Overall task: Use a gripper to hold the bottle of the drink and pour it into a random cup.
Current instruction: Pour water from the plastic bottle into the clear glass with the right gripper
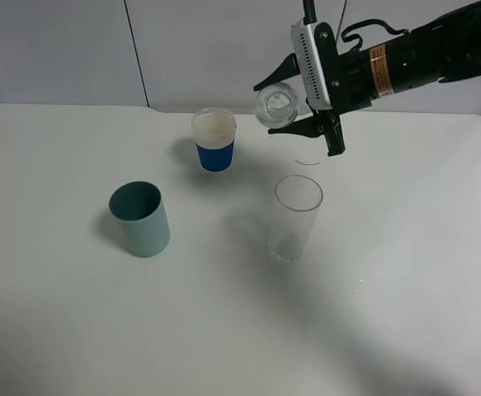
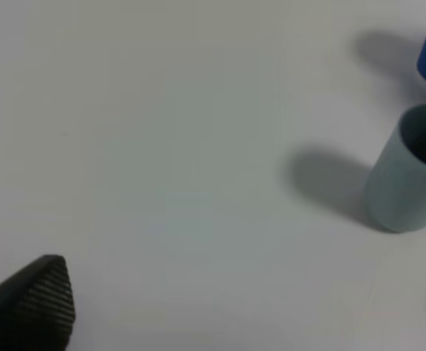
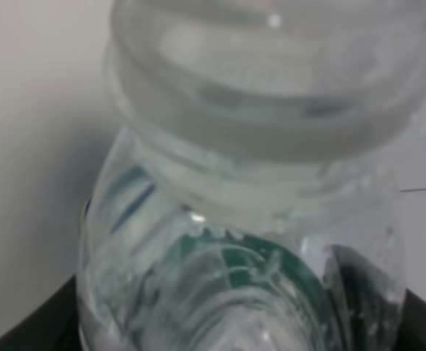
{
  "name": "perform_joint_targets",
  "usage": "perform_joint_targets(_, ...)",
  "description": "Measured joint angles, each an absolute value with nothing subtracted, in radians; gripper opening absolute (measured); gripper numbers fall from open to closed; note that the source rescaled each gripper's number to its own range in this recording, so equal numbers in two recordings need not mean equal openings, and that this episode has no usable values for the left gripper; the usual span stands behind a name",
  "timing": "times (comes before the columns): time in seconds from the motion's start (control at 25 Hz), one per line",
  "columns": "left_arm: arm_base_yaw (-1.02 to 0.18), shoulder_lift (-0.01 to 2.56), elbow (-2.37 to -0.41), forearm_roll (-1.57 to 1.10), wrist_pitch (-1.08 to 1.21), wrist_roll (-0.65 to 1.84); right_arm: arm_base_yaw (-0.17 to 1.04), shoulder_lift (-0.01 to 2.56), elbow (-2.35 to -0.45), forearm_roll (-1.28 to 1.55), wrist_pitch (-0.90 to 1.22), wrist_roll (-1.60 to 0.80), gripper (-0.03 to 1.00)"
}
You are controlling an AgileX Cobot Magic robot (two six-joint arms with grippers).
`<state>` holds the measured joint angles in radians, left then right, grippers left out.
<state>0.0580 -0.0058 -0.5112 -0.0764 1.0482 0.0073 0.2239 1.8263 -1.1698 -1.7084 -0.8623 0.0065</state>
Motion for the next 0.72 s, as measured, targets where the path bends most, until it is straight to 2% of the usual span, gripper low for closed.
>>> perform_joint_targets(0.72,0.058,-0.006,-0.511,-0.076,1.048,0.007,0.224,1.826,-1.17,-1.709,-0.855,-0.169,0.01)
